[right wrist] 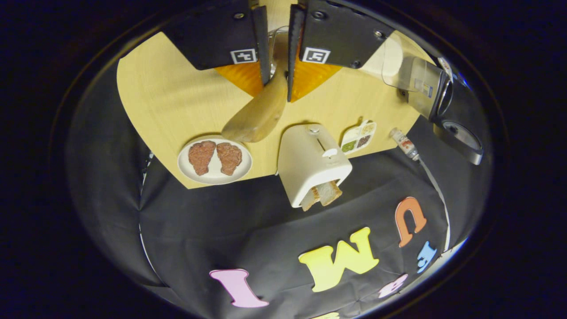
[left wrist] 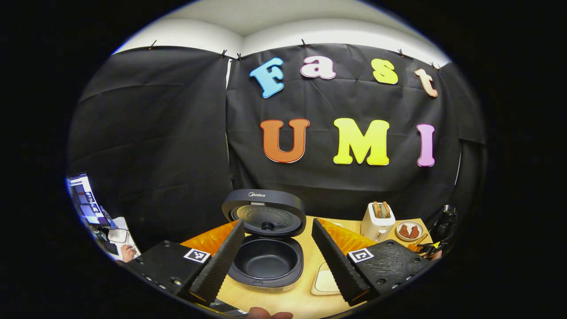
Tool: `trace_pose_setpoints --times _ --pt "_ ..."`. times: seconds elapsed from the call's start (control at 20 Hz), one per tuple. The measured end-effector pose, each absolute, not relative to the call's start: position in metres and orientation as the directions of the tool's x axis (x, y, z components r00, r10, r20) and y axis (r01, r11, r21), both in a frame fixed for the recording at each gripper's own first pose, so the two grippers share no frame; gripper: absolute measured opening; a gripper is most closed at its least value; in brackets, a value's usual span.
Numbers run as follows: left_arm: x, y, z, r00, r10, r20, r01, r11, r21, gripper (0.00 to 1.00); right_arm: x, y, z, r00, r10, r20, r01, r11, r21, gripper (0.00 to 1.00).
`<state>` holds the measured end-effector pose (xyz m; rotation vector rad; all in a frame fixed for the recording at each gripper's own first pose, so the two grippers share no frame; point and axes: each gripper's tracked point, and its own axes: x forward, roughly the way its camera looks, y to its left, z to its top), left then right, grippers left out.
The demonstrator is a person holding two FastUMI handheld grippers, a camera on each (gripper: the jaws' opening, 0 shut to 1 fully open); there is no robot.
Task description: Close the left gripper, press the button to open the rice cooker; take a wooden spoon from the chopstick holder with the right hand, scoop a spoonful of rice and pour it into the rice cooker, then put the wooden spoon back into the chopstick holder.
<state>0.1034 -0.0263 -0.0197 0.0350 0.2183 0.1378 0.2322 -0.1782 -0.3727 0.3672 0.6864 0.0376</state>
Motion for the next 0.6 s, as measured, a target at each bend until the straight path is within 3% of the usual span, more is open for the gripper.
trace_pose_setpoints --times 0.2,0.6 --pt "0.097 -0.021 -0.019 0.972 0.134 -0.192 -0.125 0.991 0.056 0.98 0.223 -0.172 -0.351 0.788 0.128 -0.603 0.098 0.94 0.327 0.16" --pt "0.086 -0.003 -0.014 0.986 0.089 -0.14 -0.081 0.995 0.063 0.98 0.214 -0.144 -0.246 0.854 0.062 -0.516 0.119 0.943 0.31 0.13"
